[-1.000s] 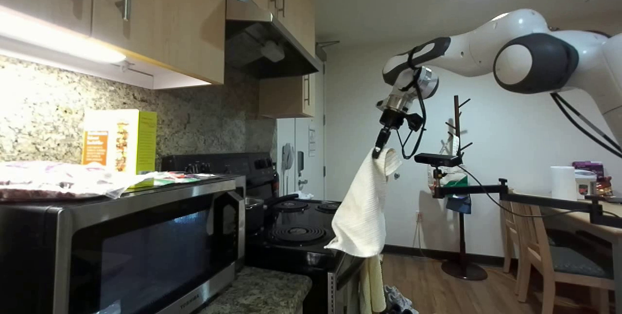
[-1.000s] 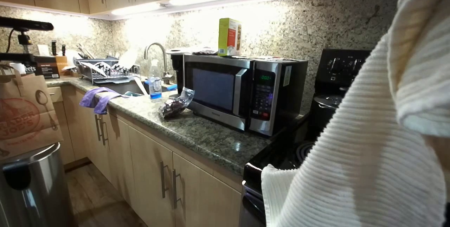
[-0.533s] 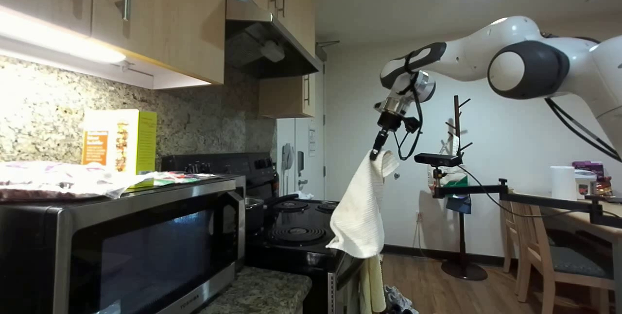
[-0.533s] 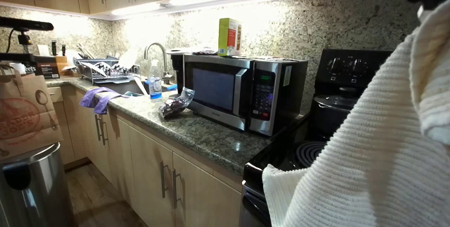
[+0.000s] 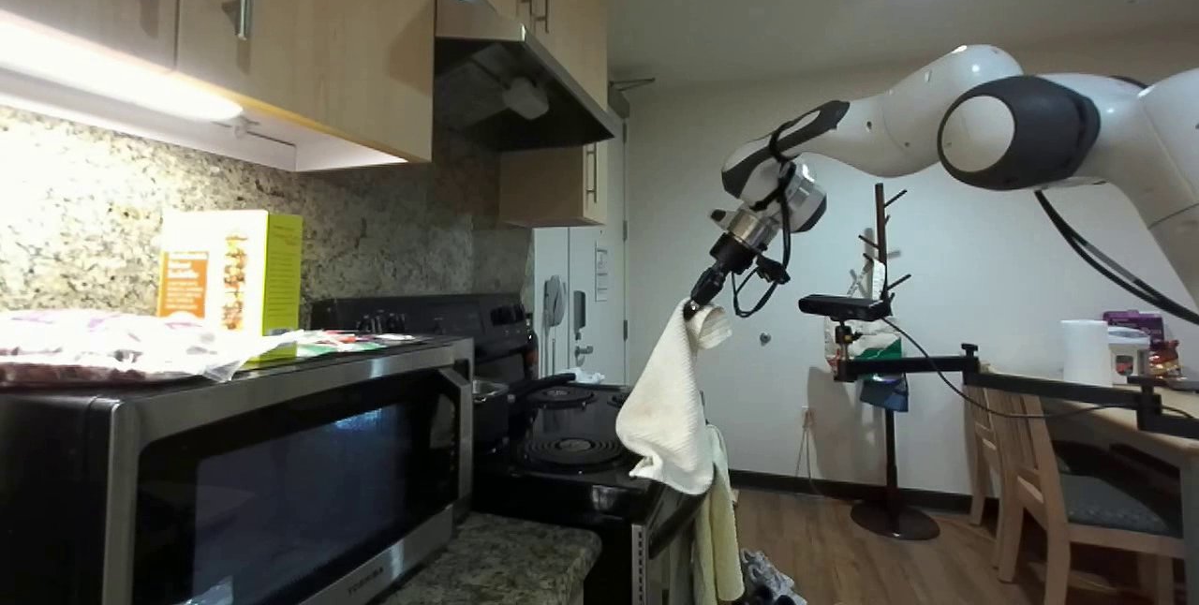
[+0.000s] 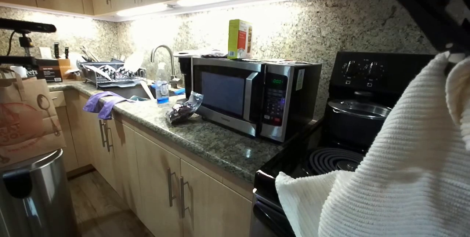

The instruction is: Pick up the white towel and hang it next to the other towel

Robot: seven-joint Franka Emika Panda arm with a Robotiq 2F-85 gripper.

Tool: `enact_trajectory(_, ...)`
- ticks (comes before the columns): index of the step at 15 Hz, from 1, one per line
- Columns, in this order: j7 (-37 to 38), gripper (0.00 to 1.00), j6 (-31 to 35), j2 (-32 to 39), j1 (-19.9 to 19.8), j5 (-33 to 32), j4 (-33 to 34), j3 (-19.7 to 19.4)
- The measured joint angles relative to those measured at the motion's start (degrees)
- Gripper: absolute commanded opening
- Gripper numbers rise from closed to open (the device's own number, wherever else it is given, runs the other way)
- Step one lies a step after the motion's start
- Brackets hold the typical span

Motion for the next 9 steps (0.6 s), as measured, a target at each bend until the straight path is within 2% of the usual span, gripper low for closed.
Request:
enact_trajectory(5, -0.65, 0.09, 0.64, 0.26, -0.05, 0.54, -0.44, 0.30)
enact_trajectory(9, -4.53, 0.09, 7.93, 0.55, -0.12, 7.11, -1.84, 0.53)
